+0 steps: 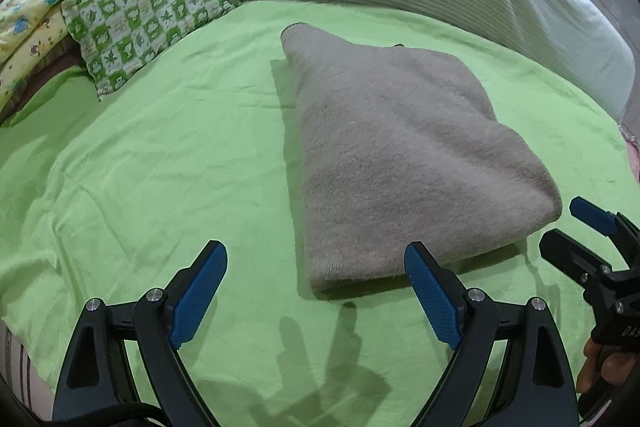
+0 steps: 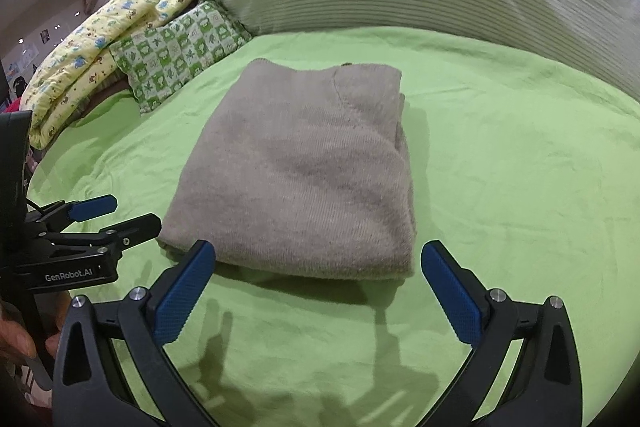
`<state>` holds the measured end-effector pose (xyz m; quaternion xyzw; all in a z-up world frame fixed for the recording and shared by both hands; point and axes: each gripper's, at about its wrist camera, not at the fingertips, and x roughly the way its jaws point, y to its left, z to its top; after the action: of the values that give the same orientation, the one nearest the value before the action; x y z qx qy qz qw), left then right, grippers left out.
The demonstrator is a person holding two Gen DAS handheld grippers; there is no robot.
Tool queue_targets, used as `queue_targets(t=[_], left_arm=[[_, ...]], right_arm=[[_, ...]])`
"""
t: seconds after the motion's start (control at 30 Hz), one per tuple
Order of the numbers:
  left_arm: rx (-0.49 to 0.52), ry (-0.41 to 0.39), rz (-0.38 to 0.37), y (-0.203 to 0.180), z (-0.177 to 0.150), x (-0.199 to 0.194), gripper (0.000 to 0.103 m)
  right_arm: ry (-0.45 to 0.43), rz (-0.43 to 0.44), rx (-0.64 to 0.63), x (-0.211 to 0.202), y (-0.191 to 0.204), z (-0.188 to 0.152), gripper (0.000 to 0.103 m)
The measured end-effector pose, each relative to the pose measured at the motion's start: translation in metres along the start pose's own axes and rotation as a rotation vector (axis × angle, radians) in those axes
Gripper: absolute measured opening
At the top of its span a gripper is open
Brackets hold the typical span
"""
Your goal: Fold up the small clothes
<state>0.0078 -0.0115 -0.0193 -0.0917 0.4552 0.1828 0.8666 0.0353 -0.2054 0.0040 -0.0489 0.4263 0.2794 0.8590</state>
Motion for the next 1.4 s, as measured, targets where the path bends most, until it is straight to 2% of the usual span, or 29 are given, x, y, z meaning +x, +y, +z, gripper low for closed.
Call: queue_targets(t=[1.4], left_arm=[[0.009, -0.006, 0.013, 0.006, 0.0015, 0.0058, 0.092]], right_arm=[[-0.008, -0.012, 0.003, 0.008, 0.0041, -0.0017, 0.103]])
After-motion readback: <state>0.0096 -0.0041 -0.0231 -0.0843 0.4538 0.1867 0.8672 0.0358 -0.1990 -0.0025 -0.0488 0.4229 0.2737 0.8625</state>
